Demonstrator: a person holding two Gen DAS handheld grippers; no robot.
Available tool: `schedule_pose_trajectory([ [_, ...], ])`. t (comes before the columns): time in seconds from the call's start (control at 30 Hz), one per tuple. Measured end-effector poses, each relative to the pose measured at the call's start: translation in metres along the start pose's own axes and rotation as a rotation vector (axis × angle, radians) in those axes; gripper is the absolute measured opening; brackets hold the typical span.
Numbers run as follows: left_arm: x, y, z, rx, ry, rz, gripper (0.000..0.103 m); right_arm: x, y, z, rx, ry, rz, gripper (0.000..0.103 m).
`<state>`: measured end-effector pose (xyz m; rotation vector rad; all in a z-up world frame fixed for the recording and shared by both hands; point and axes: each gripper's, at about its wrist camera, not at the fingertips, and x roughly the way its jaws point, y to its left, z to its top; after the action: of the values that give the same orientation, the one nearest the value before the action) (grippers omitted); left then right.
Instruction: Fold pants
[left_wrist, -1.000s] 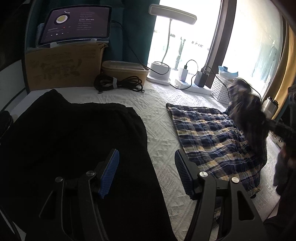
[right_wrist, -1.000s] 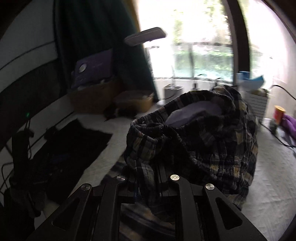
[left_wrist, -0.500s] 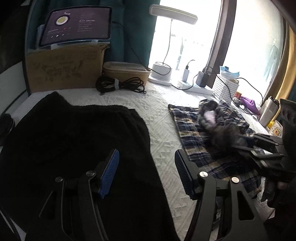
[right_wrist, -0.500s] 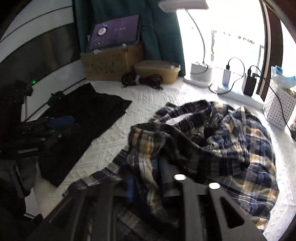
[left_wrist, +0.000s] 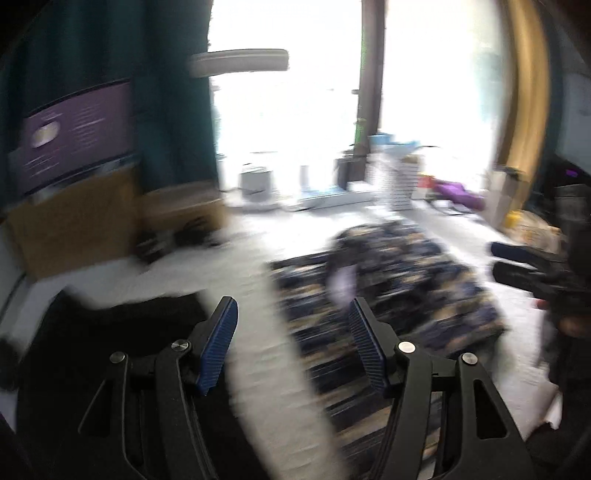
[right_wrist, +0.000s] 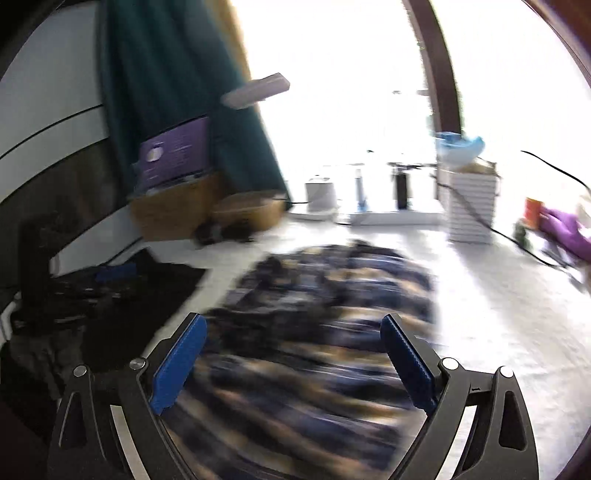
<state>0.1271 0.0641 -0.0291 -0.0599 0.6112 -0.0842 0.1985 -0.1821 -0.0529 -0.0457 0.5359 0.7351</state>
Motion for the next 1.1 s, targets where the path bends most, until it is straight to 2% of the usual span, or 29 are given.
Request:
schedule_pose_trajectory([
  [0.07,0.014,-0.016,0.008,0.041,0.044,-0.106,0.073,-0.006,-0.021,-0.005,0.029,0.007,-0.05,0.096],
  [0.13,0.031,-0.033,0.014,0.109,0.081,-0.157,0.073,-0.014,-0.043,-0.01,0.071,0.003,-0.083,0.096],
  [0.23,0.059,-0.044,0.024,0.16,0.122,-0.11,0.073,-0.024,-0.067,-0.016,0.113,-0.023,-0.131,0.096],
  [0.3,0.08,-0.038,0.034,0.13,0.153,-0.104,0.073,-0.029,-0.08,-0.019,0.136,-0.034,-0.151,0.096],
  [0.4,0.097,-0.029,0.041,0.114,0.157,-0.107,0.071,-0.034,-0.097,-0.02,0.164,-0.045,-0.168,0.096],
  [0.43,0.104,-0.027,0.044,0.115,0.163,-0.108,0.067,-0.036,-0.101,-0.019,0.164,-0.05,-0.174,0.096],
  [0.47,0.111,-0.027,0.046,0.116,0.174,-0.106,0.05,-0.036,-0.102,-0.017,0.161,-0.055,-0.18,0.096],
  [0.5,0.118,-0.027,0.047,0.116,0.192,-0.106,0.038,-0.036,-0.106,-0.016,0.155,-0.06,-0.19,0.096],
  [0.57,0.13,-0.027,0.048,0.112,0.226,-0.126,0.033,-0.036,-0.114,-0.015,0.151,-0.067,-0.234,0.096],
  [0.67,0.133,-0.03,0.045,0.121,0.24,-0.124,0.03,-0.033,-0.134,-0.018,0.181,-0.067,-0.321,0.096],
  [0.73,0.133,-0.032,0.044,0.13,0.239,-0.122,0.023,-0.029,-0.149,-0.022,0.244,-0.049,-0.338,0.096],
  [0.8,0.133,-0.033,0.042,0.141,0.242,-0.115,0.007,-0.029,-0.158,-0.024,0.291,-0.051,-0.325,0.096],
  [1.1,0.119,-0.024,0.04,0.132,0.192,-0.088,0.004,-0.024,-0.159,-0.025,0.303,-0.048,-0.313,0.096],
])
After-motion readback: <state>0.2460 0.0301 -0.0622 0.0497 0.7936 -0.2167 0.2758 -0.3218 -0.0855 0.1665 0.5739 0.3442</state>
